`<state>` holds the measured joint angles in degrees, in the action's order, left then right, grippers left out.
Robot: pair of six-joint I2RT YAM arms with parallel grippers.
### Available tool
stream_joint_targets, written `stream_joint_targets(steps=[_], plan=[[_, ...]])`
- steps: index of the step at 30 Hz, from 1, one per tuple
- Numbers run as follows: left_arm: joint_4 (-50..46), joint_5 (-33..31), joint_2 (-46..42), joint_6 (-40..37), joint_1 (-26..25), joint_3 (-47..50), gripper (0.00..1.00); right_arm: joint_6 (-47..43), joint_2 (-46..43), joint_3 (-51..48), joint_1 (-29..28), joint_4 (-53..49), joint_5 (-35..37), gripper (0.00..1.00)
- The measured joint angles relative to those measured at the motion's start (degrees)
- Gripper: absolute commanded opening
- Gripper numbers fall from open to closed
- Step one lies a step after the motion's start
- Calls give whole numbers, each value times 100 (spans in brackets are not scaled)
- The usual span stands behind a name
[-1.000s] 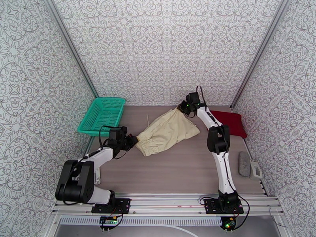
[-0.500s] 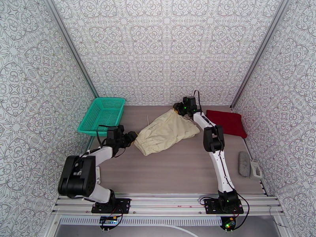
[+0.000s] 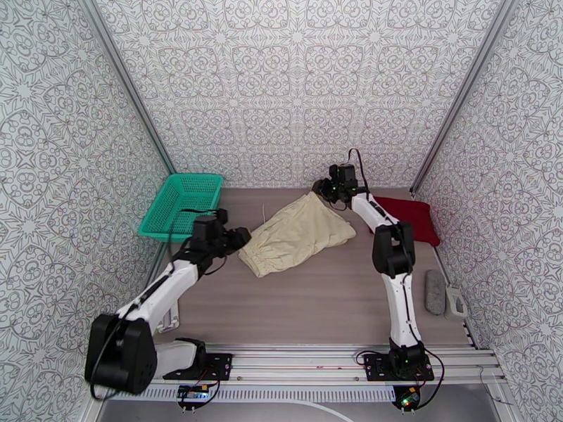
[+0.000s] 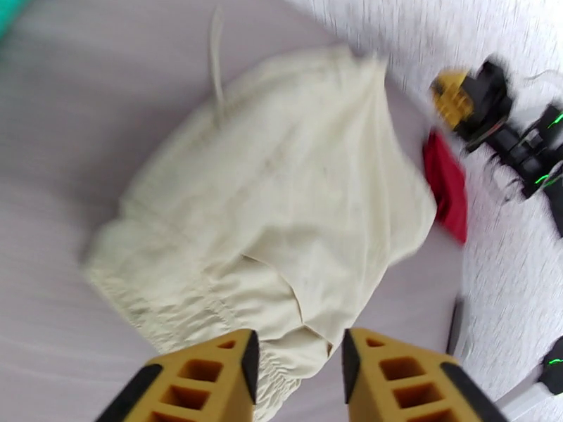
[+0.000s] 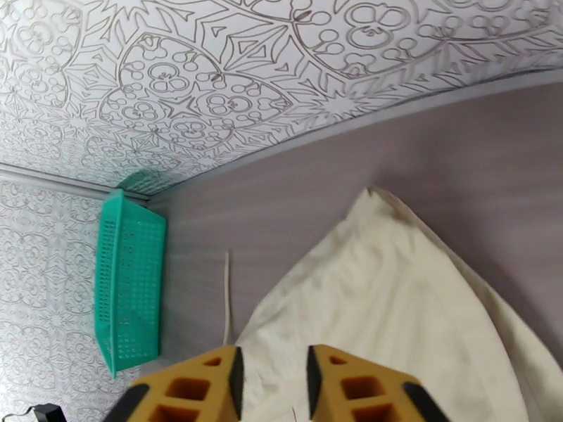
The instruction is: Fold and stack the mixed laundry pile
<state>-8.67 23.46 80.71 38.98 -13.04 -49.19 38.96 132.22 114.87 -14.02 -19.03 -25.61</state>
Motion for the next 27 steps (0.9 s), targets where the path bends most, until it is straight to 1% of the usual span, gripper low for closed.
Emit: stream_joint_targets(steps=[3, 6, 8, 14, 19, 21, 25, 26, 27], plan=[[133, 94, 782, -22, -153, -291, 27, -264, -22, -61, -72, -125, 107, 24], [284, 101, 1276, -4, -81, -442, 26, -391, 107, -92, -114, -118, 114, 24], [398, 116, 1484, 2, 37, -483, 26, -413, 297, -50, -122, -98, 116, 24], [804, 306, 1987, 175, 608, -485, 26, -448, 1147, 382, -109, -245, 236, 24], [920, 459, 2234, 201, 909, -459, 26, -553, 1373, 686, -52, -514, 302, 27], [1016, 544, 2249, 234, 966, -382, 27, -691, 1375, 881, 7, -688, 361, 31], [1095, 664, 2109, 275, 1021, -229, 38, -1051, 1274, 994, 105, -957, 404, 40], [1040, 675, 1989, 269, 1021, -195, 41, -1187, 1161, 879, 120, -986, 407, 44], [949, 678, 1816, 271, 1023, -157, 44, -1305, 990, 688, 122, -1005, 426, 50]])
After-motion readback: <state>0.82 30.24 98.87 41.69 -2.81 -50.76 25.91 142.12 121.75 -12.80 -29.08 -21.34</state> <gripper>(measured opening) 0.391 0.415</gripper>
